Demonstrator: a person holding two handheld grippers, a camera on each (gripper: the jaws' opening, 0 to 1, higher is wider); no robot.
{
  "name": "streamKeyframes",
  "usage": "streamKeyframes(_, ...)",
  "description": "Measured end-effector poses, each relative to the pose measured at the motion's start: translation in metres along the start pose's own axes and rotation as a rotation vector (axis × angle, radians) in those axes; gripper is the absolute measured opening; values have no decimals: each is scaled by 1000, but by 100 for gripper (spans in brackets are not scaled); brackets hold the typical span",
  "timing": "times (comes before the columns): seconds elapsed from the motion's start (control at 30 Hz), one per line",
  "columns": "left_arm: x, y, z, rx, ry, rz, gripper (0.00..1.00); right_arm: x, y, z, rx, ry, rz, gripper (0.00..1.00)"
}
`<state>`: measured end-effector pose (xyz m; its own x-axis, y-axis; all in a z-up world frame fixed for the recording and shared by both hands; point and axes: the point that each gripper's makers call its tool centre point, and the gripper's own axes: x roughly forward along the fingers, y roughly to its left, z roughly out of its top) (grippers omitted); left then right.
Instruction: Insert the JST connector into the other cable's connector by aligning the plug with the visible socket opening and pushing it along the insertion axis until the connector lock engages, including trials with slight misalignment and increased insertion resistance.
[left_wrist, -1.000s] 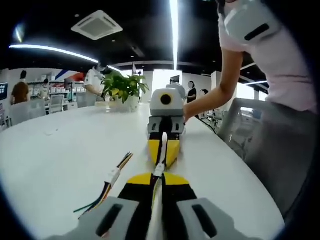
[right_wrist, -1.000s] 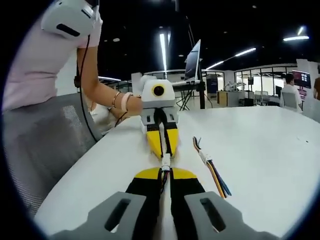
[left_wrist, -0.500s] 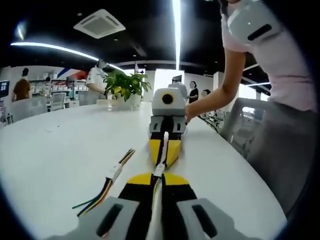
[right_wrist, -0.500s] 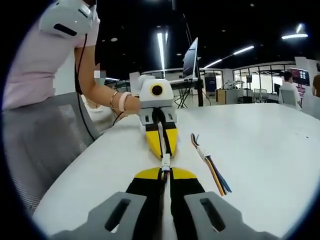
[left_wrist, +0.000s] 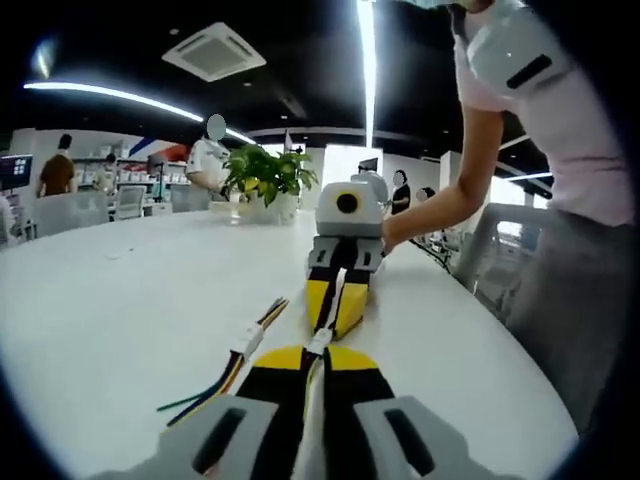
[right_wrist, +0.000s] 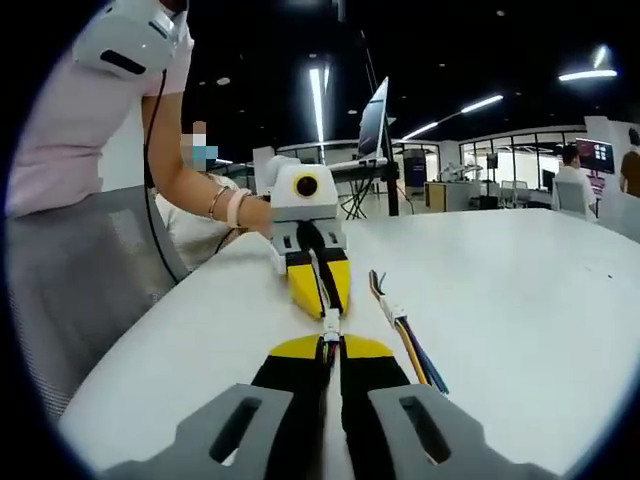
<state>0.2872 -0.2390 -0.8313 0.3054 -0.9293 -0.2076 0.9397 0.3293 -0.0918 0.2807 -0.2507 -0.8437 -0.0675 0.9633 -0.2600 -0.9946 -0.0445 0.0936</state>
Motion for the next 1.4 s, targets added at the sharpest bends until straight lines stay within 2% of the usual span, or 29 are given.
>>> streamKeyframes(0.47, 0, 1, -5, 26, 22, 16, 0, 4, 1, -3, -20, 21, -9, 4)
streamKeyframes(0.67, 0, 1, -6, 50, 43, 36, 0, 4, -4, -4, 20, 20, -27, 4)
streamKeyframes(0.8, -3, 1, -7, 33, 47, 37, 0, 3, -4, -3, 29, 15, -27, 6)
streamKeyframes(1.03, -4, 4, -8, 13, 61, 75, 9, 2, -5, -4, 43, 24, -33, 10)
streamKeyframes(1.1, -5, 4, -4, 6, 48, 80, 9, 1, -5, -2, 52, 22, -42, 10)
streamKeyframes(1.17, -6, 8, 13, -37, -26, 116, 9, -1, -8, 9, 146, -51, -62, 11)
streamKeyframes(1.2, -5, 7, 18, -42, -38, 115, 11, -3, -9, 12, 171, -67, -63, 13)
streamKeyframes(1.23, -6, 7, 21, -33, -34, 118, 12, -6, -13, 18, 172, -93, -82, 14)
streamKeyframes(1.4, -7, 7, 31, -37, -45, 129, 19, -12, -11, 30, 146, -87, -104, 15)
